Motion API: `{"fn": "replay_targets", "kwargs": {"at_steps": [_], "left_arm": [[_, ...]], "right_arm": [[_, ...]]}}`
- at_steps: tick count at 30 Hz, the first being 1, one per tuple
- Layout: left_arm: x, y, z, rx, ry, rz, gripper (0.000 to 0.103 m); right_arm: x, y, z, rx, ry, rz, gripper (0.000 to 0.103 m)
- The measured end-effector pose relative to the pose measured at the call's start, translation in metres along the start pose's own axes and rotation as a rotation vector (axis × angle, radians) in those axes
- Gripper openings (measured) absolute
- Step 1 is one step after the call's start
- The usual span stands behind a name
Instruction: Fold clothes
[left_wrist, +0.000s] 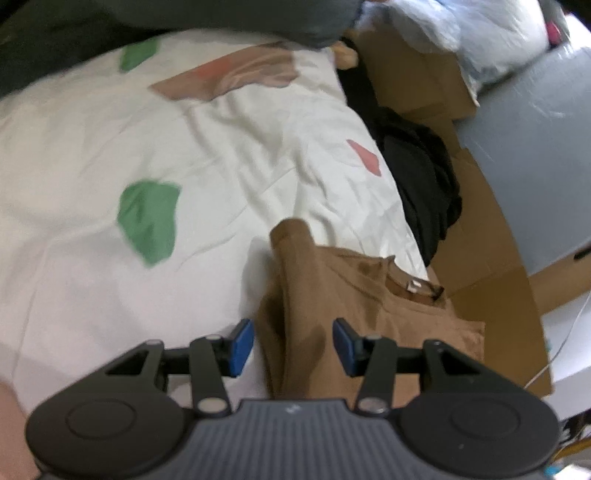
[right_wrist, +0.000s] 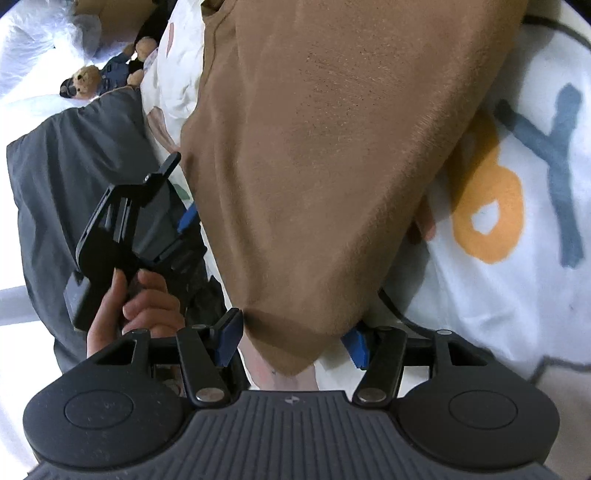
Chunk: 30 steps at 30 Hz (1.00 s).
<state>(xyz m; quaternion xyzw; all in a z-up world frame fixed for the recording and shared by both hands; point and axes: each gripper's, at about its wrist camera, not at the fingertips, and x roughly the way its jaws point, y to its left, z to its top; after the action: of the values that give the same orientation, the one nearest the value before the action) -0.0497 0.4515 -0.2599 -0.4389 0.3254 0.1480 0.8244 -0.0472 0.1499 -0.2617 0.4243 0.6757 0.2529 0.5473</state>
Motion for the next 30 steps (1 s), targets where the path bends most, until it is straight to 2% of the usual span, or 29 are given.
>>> {"fn": "replay_targets", "kwargs": {"at_steps": [3,4,7,10,12,13,16,20,25,30], "left_arm": [[0.013,-0.001,0.009,-0.002,0.011,0.030,0.053],[0.018,-0.001,0.011,-0.002,0.016,0.040,0.055],[0.032,-0.002,0.018,-0.002,0.031,0.070,0.058],[0.047,-0.002,0.021,-0.001,0.054,0.083,0.067],[0.052,-0.006,0.022,0.011,0.048,0.089,0.067],[0.055,-0.007,0.022,0.017,0.045,0.090,0.063],[0.061,-0.010,0.024,0.032,0.067,0.062,0.009],[0.057,-0.021,0.024,0.083,0.060,0.044,0.008],[0.040,-0.026,0.028,0.053,0.018,-0.002,0.008],[0.025,-0.052,0.031,0.049,-0.014,-0.066,0.008]], "right_arm": [[-0.001,-0.001,0.008,0.015,-0.004,-0.005,0.024],[-0.001,-0.001,0.010,0.021,-0.006,-0.004,0.018],[-0.007,0.000,0.011,0.036,0.004,0.018,0.014],[-0.015,0.004,0.009,0.048,0.008,0.052,0.014],[-0.019,0.006,0.008,0.057,0.007,0.069,0.014],[-0.022,0.006,0.008,0.063,0.007,0.077,0.014],[-0.025,0.009,0.008,0.059,0.011,0.081,0.014],[-0.033,0.014,0.010,0.037,0.009,0.095,0.012],[-0.050,0.014,0.013,0.034,-0.016,0.124,0.009],[-0.067,0.015,0.015,0.043,-0.050,0.152,0.009]]}}
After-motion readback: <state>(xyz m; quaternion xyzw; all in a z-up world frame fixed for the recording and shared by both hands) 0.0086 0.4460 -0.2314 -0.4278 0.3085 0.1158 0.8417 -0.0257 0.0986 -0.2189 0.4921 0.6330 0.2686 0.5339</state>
